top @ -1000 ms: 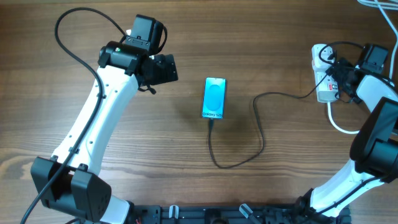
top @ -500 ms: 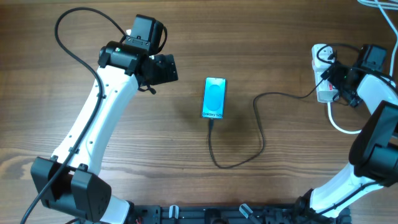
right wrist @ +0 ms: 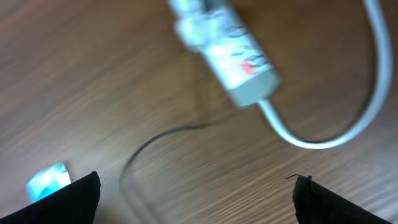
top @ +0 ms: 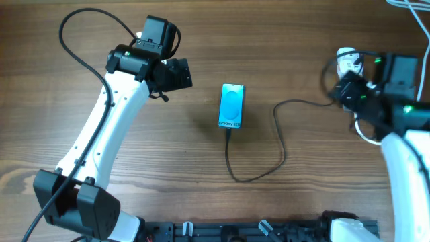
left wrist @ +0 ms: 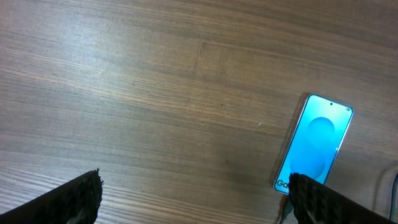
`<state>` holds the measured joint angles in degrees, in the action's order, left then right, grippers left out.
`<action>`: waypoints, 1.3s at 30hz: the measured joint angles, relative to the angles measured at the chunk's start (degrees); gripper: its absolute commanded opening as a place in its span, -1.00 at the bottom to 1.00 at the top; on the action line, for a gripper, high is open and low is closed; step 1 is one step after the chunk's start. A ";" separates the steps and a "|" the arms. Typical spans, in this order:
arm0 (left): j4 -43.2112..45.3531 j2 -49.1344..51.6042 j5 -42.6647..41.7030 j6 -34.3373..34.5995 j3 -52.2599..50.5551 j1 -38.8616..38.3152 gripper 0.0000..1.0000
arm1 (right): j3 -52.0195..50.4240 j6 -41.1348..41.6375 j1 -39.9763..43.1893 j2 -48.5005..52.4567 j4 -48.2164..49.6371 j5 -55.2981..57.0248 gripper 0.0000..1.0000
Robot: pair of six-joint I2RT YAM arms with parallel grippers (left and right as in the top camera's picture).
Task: Plug charger to phone and switch on socket
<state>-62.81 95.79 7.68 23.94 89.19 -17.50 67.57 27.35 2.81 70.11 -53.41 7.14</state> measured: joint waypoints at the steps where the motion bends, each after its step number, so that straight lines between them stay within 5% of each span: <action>1: -0.02 0.00 -0.02 -0.02 0.00 0.00 1.00 | -0.07 0.00 -4.55 -2.32 -0.55 0.20 0.99; 7: 0.04 0.00 0.00 -0.02 0.00 0.00 1.00 | -0.22 1.51 -25.97 -16.57 -4.48 5.05 0.99; 12: 0.02 0.00 0.00 -0.02 0.00 0.00 1.00 | -0.37 2.16 -27.15 -24.24 -10.51 5.99 0.99; 26: 0.00 0.00 -0.02 -0.02 0.00 0.00 1.00 | -1.95 0.55 -24.04 -19.87 -10.16 6.03 0.99; 39: 0.09 0.00 -0.02 -0.02 0.00 0.00 1.00 | -49.66 -19.28 -12.07 -58.69 37.44 -7.15 0.99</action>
<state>-62.72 95.79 7.66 23.92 89.19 -17.50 17.91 8.08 -9.26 11.42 -15.97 -0.01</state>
